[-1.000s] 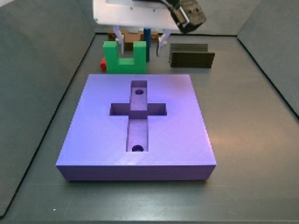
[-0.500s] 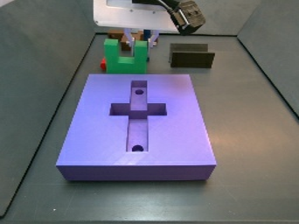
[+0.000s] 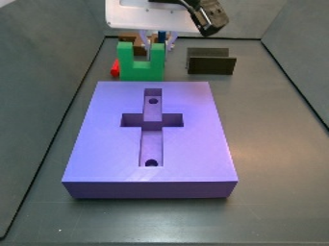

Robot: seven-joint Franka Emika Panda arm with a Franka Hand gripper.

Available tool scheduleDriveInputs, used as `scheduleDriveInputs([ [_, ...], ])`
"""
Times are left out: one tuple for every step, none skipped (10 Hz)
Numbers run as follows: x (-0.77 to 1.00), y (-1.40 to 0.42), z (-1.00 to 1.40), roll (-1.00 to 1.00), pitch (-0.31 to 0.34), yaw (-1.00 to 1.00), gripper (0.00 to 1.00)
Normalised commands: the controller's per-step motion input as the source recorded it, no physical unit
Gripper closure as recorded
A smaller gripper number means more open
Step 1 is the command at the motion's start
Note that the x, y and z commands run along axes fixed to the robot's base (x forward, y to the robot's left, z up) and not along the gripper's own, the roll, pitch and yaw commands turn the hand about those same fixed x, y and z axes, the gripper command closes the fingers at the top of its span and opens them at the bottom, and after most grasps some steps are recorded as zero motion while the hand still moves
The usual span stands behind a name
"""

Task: Pick up the green object. Move up. Move to above the board. Insert the green object.
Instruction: Pick up the green object.

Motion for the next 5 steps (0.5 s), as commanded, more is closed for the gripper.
scheduleDriveInputs([
  [0.0,0.0,0.0,0.0,0.0,0.0,1.0],
  [0.0,0.0,0.0,0.0,0.0,0.0,1.0],
  [0.0,0.0,0.0,0.0,0.0,0.0,1.0],
  [0.0,0.0,0.0,0.0,0.0,0.0,1.0],
  [0.0,0.0,0.0,0.0,0.0,0.0,1.0],
])
